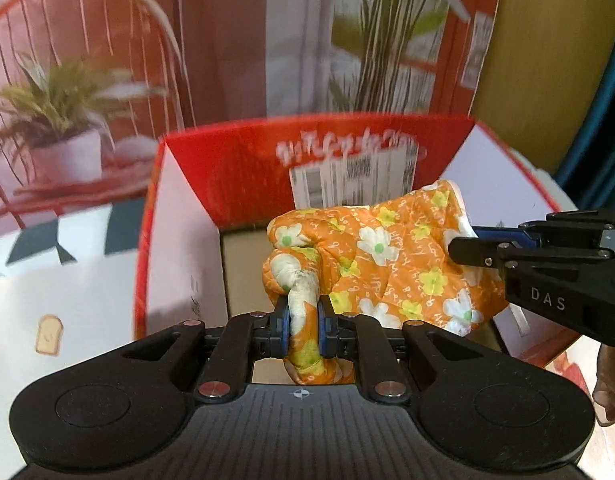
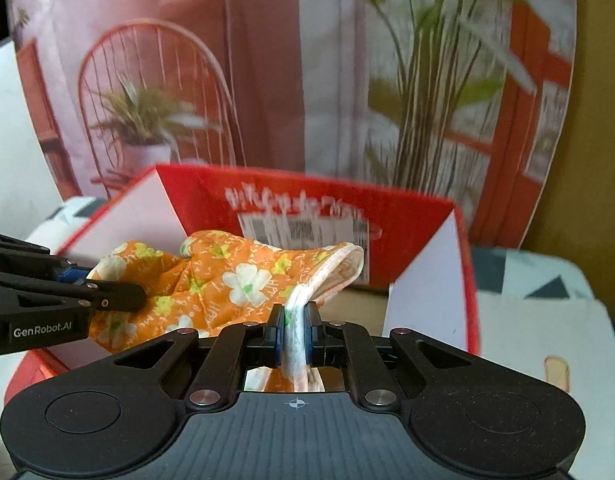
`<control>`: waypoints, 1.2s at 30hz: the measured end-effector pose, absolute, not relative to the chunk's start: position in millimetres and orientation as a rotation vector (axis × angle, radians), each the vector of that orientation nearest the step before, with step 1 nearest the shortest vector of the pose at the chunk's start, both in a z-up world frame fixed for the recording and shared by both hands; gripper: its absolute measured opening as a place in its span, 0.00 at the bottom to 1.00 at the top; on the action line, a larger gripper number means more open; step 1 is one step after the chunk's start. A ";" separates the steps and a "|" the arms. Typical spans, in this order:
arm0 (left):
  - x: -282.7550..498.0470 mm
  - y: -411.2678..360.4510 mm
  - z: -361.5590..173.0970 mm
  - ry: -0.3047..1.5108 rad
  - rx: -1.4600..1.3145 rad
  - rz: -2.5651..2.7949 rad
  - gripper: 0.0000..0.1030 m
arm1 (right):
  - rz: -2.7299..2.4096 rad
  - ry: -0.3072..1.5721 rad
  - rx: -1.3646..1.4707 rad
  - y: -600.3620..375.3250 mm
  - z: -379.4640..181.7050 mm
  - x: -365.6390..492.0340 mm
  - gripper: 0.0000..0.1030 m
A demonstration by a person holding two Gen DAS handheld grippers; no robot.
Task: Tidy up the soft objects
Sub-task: 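Carry the mitt with both grippers into the red box and open both, then withdraw both grippers from the box back toward the pile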
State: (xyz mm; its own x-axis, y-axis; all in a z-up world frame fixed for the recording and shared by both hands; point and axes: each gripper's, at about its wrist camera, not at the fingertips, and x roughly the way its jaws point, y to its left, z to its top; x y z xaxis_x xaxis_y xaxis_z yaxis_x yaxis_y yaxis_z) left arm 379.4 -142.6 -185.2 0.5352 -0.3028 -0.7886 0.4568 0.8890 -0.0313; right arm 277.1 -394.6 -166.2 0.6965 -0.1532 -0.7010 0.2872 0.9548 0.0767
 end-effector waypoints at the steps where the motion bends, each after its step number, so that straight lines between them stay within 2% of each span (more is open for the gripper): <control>1: 379.8 -143.1 -187.2 0.912 0.192 -0.461 0.14 | -0.247 0.776 0.197 -395.7 -169.3 278.1 0.09; 14: 379.5 -155.3 -203.0 1.018 0.252 -0.502 0.14 | -0.252 0.925 0.256 -396.8 -189.7 287.3 0.09; 18: 379.4 -152.0 -199.4 1.012 0.245 -0.499 0.18 | -0.260 0.949 0.265 -395.8 -191.1 286.7 0.10; 20: 377.6 -149.8 -193.5 0.991 0.236 -0.502 0.25 | -0.268 0.952 0.258 -394.1 -190.0 285.8 0.15; 21: 376.3 -147.6 -189.8 0.981 0.227 -0.506 0.33 | -0.274 0.951 0.252 -392.6 -189.0 284.8 0.21; 24: 369.8 -140.1 -176.0 0.938 0.191 -0.531 0.50 | -0.296 0.942 0.222 -386.9 -183.7 280.5 0.28; 25: 367.3 -137.6 -171.1 0.925 0.181 -0.541 0.52 | -0.303 0.939 0.212 -384.5 -180.9 278.7 0.30; 27: 361.2 -132.2 -161.1 0.897 0.171 -0.550 0.54 | -0.304 0.912 0.209 -379.7 -173.1 272.4 0.43; 29: 353.3 -127.3 -150.8 0.863 0.165 -0.560 0.54 | -0.307 0.876 0.211 -375.7 -163.8 265.8 0.48; 36: 315.2 -97.7 -127.5 0.740 0.096 -0.539 0.54 | -0.284 0.687 0.256 -351.8 -131.4 225.1 0.49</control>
State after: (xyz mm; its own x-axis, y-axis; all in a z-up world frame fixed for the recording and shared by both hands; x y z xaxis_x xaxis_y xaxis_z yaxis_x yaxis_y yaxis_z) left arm 315.2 -97.7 -127.5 0.6096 -0.4333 -0.6638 0.4995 0.8602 -0.1029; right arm 225.1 -351.8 -131.4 0.7375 -0.1723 -0.6530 0.3390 0.9307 0.1374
